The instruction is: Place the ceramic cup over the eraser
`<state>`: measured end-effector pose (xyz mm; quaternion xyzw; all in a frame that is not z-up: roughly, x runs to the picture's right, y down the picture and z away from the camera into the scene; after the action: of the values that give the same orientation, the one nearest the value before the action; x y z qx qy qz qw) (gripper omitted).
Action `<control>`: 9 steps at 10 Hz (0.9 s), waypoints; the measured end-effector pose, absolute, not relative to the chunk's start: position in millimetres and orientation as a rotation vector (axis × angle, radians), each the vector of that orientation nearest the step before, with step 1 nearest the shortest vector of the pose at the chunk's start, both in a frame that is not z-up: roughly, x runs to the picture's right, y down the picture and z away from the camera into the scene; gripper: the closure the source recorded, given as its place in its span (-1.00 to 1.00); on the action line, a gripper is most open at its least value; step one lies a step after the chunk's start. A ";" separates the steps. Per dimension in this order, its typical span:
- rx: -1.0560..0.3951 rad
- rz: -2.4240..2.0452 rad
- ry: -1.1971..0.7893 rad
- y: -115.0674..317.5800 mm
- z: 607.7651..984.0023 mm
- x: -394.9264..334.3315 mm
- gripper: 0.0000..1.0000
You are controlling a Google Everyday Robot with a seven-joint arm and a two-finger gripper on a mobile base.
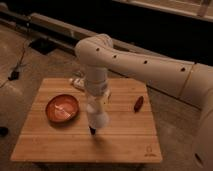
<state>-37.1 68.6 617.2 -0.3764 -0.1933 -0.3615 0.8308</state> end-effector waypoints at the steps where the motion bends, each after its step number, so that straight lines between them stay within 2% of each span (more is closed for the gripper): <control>1: -0.801 -0.777 -0.417 70.1 621.0 -38.7 1.00; 9: -0.786 -0.789 -0.477 78.3 654.5 -62.2 1.00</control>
<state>-62.2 78.3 654.5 -0.3693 -0.2240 -0.3707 0.8222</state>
